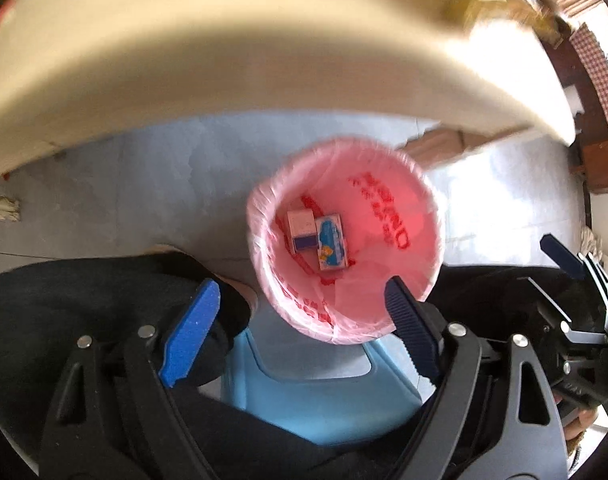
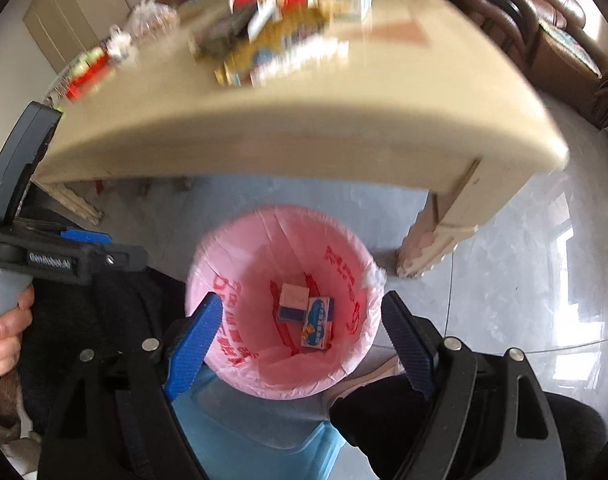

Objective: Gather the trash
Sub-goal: 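Raise both open tools out of the bin back toward the table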

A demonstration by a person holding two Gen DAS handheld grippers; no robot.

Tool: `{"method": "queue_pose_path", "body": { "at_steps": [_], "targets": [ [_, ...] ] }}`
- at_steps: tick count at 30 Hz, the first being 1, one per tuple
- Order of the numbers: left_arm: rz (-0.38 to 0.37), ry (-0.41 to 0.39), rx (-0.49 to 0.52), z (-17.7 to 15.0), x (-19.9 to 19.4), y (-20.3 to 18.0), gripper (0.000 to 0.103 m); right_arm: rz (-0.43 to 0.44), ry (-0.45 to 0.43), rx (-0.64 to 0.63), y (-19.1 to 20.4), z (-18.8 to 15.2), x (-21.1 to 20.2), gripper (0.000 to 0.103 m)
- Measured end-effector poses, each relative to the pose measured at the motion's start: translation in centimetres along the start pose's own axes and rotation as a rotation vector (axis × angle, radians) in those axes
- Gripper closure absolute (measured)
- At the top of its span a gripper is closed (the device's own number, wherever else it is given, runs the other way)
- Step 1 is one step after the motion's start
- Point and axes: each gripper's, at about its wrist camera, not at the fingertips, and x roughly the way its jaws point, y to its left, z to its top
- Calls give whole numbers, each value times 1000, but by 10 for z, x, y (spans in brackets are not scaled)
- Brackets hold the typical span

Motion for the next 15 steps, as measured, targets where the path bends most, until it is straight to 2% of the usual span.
{"method": "queue_pose_path", "body": {
  "at_steps": [1,3,7,10,12,15],
  "targets": [
    [-5,-21,0,1,-14,1,20,9,-29,-8,1,5,-16,23],
    [-10,-65,-5,7,-47,4,20,7,-84,-48,5,15,-46,15],
    [27,-123,-12,30,-109,7,20,-26,-183,-149,12,42,-101,12],
    [81,-182,4,52,-159,2,18,-31,-244,-216,14,72,-144,9],
    [129,-229,16,66,-191,-3,10,-40,-275,-246,14,92,-168,7],
    [139,-252,6,86,-223,-9,10,-42,-301,-240,10,132,-202,7]
  ]
}}
